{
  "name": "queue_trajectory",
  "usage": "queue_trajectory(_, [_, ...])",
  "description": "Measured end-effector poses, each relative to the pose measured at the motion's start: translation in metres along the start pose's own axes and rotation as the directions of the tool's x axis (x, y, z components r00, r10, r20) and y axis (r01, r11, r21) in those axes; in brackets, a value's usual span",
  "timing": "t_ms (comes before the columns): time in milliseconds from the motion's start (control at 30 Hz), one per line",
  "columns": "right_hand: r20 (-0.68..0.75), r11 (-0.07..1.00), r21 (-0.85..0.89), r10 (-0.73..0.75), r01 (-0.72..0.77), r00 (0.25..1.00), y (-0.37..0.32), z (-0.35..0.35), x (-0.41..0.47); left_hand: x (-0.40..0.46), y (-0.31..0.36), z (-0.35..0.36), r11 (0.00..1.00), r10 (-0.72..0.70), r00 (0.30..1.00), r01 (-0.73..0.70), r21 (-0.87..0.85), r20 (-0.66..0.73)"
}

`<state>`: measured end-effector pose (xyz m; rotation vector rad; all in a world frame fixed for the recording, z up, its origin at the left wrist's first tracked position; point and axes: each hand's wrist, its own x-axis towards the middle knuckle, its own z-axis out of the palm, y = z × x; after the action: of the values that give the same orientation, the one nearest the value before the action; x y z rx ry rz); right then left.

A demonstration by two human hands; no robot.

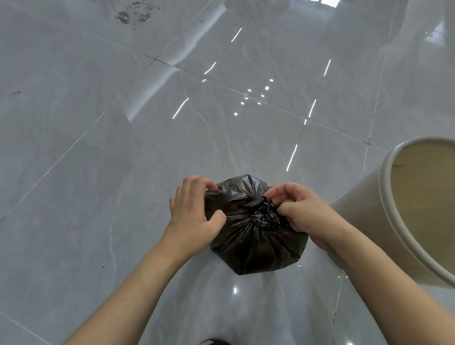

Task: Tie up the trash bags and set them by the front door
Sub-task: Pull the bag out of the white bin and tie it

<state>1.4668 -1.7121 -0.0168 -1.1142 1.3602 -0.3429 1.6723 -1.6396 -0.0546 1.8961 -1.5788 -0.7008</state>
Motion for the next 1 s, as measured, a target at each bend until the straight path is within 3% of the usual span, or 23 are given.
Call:
queue_trajectory(100, [-0.026,1.0,0.005,0.017,-0.017,1.0,0.003,0.001,0.002,-0.014,0.0,0.005,0.998,0.045,0.996,-0.042,0.037,-0.083])
queue_trajectory(267, [0.036,0.999,0.041,0.032,-0.034,0.999,-0.003,0.005,-0.003,-0.03,0.011,0.019,0.966,0.24,0.971,-0.239,0.1,0.004])
queue_trajectory(600, [-0.115,0.996,-0.09,0.005,-0.015,0.993,0.001,0.003,0.002,-0.025,0.022,0.035,0.975,0.181,0.983,-0.18,0.128,0.0])
queue_trajectory(767, [-0.164,0.998,-0.067,-0.004,-0.007,0.986,0.002,0.005,0.005,-0.024,0.028,0.041,0.99,0.089,0.996,-0.086,0.115,-0.019])
queue_trajectory(1000, [-0.175,0.99,-0.128,-0.089,0.067,0.981,0.002,0.003,0.003,-0.022,0.034,0.038,0.995,-0.085,0.996,0.086,-0.039,0.027])
